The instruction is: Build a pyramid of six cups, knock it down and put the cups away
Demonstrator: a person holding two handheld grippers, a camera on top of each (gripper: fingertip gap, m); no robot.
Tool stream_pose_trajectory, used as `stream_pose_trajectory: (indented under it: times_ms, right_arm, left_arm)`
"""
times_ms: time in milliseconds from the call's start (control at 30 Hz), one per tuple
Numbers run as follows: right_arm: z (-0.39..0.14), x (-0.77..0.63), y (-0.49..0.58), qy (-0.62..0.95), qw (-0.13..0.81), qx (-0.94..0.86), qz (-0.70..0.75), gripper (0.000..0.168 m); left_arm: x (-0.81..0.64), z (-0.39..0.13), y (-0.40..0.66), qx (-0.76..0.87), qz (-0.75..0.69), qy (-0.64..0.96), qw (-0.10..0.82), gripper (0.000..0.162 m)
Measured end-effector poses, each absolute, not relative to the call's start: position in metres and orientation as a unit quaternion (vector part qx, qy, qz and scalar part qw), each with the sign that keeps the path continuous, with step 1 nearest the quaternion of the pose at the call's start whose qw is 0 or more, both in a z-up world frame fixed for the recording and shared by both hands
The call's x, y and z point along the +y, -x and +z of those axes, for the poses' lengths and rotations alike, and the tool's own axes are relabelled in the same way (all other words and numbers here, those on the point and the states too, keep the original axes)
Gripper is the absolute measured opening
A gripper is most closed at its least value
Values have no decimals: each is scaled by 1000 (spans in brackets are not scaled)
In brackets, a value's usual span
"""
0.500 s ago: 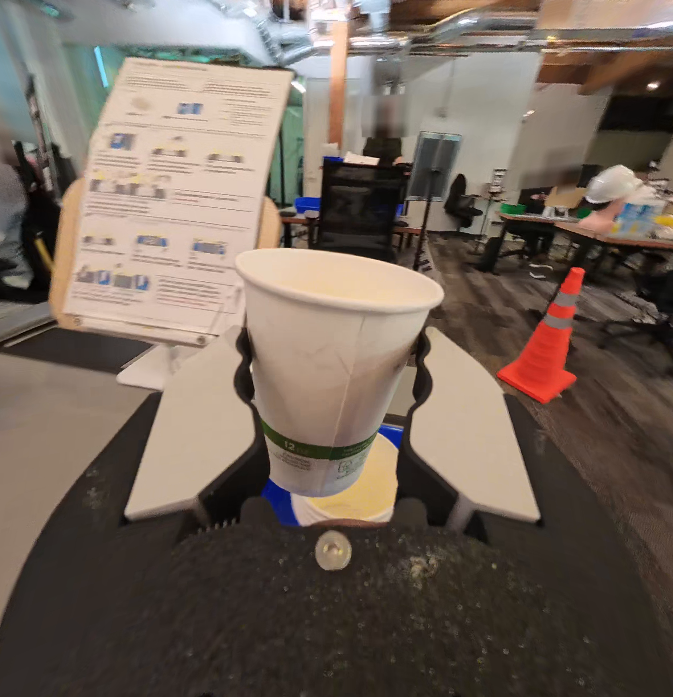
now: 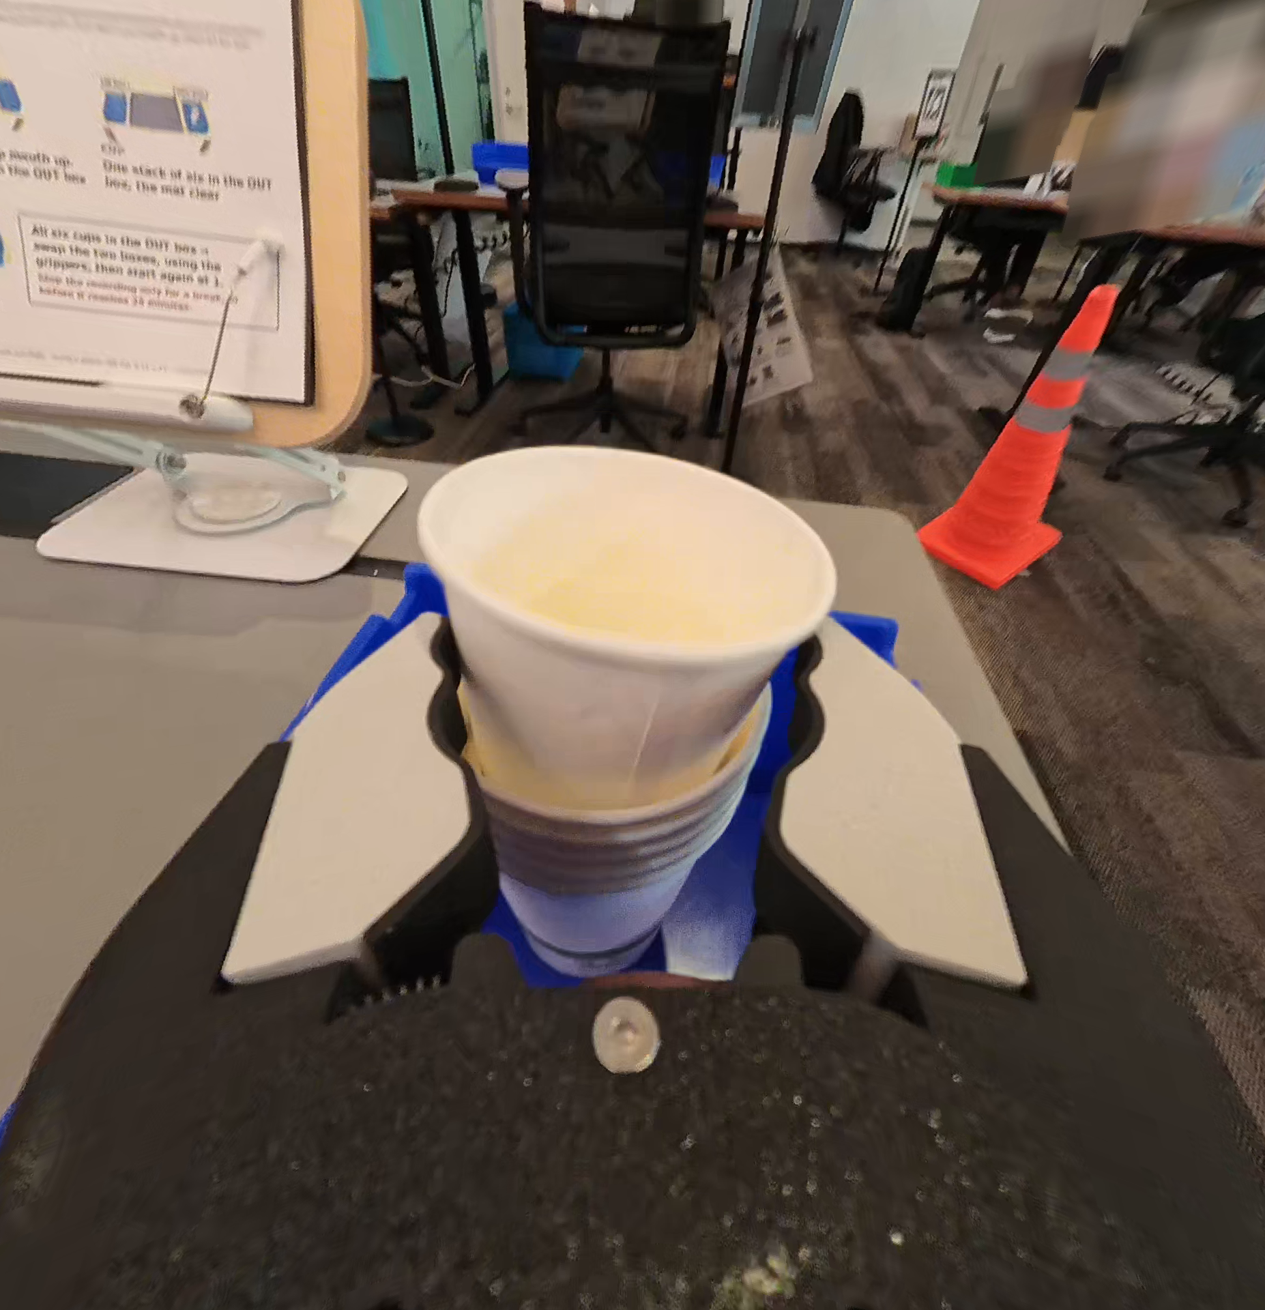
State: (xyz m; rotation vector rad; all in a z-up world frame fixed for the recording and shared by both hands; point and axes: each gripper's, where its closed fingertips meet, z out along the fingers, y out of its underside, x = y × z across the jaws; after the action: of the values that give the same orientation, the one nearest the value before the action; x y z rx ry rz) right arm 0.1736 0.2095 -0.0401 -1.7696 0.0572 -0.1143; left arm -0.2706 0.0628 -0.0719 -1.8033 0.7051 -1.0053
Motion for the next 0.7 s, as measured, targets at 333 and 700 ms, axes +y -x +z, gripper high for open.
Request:
stream_pose_trajectory:
  times_ms: [333,700]
  right_arm:
    - [-33,160,-156,788,614,-19,-55,106]
    - [-69,45,-91,755,652,21,-66,90]
  left_arm:
    - [92,-73,307,232,-303,757,530,70]
    - [84,-66,371,163,-176,771,590,71]
